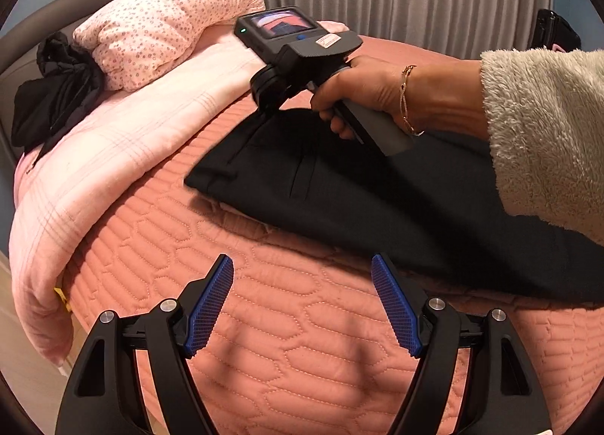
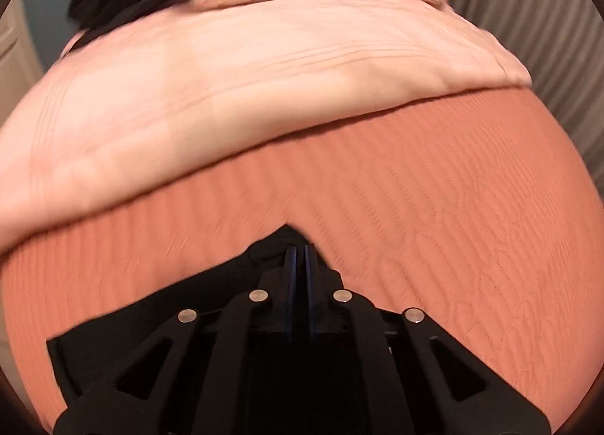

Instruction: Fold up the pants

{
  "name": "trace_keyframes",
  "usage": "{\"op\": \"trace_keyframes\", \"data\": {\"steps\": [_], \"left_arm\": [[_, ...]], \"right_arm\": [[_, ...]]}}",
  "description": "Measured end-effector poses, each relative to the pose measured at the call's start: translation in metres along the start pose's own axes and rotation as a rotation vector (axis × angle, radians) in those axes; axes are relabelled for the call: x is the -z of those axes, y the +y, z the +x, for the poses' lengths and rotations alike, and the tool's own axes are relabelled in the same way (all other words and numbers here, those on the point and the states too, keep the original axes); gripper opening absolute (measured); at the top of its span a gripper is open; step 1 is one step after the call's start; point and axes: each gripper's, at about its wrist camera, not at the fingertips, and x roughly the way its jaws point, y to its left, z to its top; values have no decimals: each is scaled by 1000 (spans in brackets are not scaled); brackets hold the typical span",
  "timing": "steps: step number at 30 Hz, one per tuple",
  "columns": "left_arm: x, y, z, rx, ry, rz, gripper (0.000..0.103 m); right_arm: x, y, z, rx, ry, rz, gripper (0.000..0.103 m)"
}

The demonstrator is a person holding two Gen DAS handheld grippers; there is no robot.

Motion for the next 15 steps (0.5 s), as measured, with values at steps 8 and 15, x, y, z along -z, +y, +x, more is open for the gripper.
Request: {"op": "trace_keyframes", "data": {"steps": [8, 15], "left_arm": [[-5, 8, -9, -34, -18, -4, 73], [-10, -11, -27, -35, -19, 24, 73]], "right_arm": [[43, 25, -85, 55, -130, -102, 93], [180, -21, -179, 1, -163, 189, 45]]}}
